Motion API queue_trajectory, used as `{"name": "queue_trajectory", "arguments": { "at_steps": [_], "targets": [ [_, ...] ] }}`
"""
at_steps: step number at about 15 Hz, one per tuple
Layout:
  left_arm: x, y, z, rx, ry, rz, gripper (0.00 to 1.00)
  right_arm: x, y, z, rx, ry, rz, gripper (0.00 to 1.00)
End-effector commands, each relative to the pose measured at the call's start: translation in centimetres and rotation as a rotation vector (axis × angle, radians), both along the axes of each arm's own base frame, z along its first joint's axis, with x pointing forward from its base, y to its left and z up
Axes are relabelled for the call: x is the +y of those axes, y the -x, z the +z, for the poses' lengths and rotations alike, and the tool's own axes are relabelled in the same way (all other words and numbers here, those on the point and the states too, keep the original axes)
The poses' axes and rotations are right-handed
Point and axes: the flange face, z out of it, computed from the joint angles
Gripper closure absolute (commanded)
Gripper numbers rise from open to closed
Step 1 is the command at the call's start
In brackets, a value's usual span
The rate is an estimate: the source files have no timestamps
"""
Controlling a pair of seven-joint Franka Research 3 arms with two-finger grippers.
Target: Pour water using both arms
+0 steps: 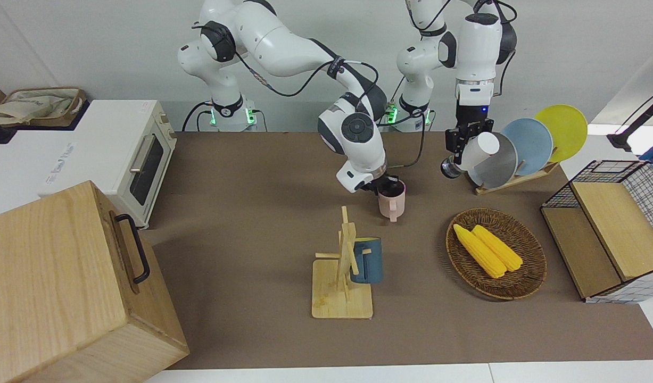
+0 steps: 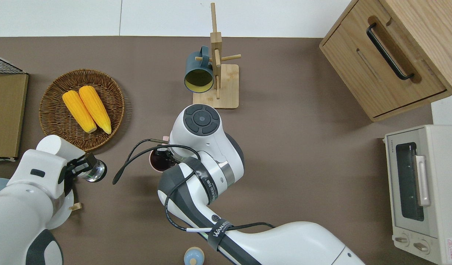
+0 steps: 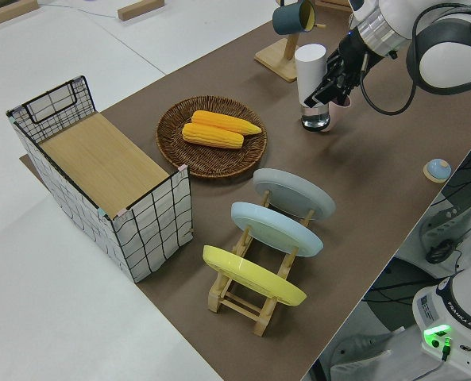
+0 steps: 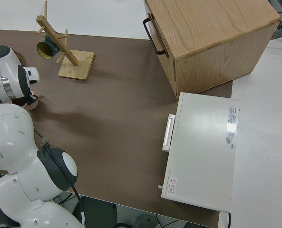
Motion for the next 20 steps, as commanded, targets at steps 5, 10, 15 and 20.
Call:
{"name": "queue_trajectory", "arguments": {
  "at_steps": [5, 10, 15, 20],
  "targets": [
    [-0.1, 0.6, 0.9, -0.040, -0.020, 0.012, 0.97, 0.6, -0.8, -0.1, -0.041, -0.042, -0.021, 0.022],
    [-0.7, 0.7, 0.9, -0.039, -0.016, 0.002, 0.96, 0.3, -0.7, 2.1, -0.049, -0.047, -0.038, 0.009],
    [-2.9, 1.1, 0.5, -0.016, -0.012, -0.048, 0.96, -1.3, -0.7, 7.2, -0.059, -0.057, -0.070, 0.009],
    [-6.3, 1.8, -0.8, 0.027, 0.006, -0.123, 0.96, -7.3, -1.9, 11.7, -0.044, -0.018, -0.089, 0.009]
  ]
}}
